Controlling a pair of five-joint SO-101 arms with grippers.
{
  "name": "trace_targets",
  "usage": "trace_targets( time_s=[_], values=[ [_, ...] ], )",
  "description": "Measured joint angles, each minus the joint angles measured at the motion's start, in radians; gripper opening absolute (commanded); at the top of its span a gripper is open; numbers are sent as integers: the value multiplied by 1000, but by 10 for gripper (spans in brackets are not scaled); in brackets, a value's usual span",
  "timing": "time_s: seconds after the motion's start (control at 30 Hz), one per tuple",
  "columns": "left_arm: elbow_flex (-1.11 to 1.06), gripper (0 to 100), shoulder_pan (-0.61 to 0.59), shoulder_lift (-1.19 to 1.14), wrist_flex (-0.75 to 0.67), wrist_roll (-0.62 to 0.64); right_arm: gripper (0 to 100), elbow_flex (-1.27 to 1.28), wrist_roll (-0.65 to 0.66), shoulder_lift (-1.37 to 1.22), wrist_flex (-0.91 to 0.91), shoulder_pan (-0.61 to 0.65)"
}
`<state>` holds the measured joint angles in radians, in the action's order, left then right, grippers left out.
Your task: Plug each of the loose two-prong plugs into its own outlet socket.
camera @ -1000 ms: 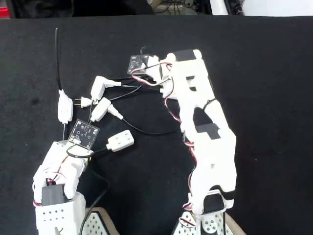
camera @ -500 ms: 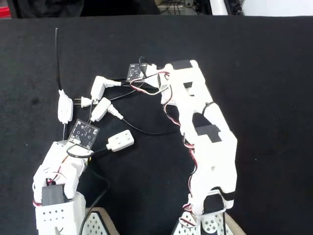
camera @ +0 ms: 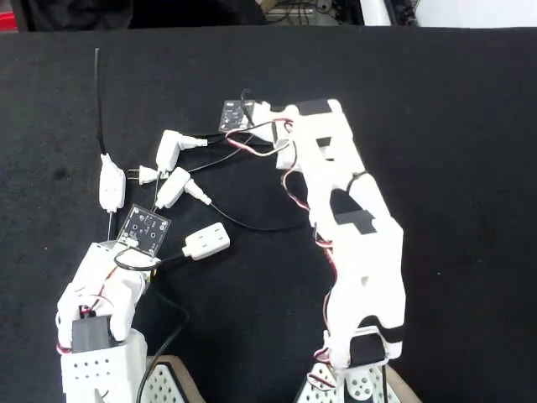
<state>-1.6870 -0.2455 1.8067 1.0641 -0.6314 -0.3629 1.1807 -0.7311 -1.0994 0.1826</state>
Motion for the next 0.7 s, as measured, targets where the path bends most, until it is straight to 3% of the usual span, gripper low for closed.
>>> trace_targets(
  time_s=[0.13, 0.7],
  values=[
    [0, 206, 0, 2, 0, 0, 207, -8, 5, -3, 5, -11],
    [0, 205, 0, 2, 0, 0, 205, -74, 49, -9, -37, -35]
  ],
)
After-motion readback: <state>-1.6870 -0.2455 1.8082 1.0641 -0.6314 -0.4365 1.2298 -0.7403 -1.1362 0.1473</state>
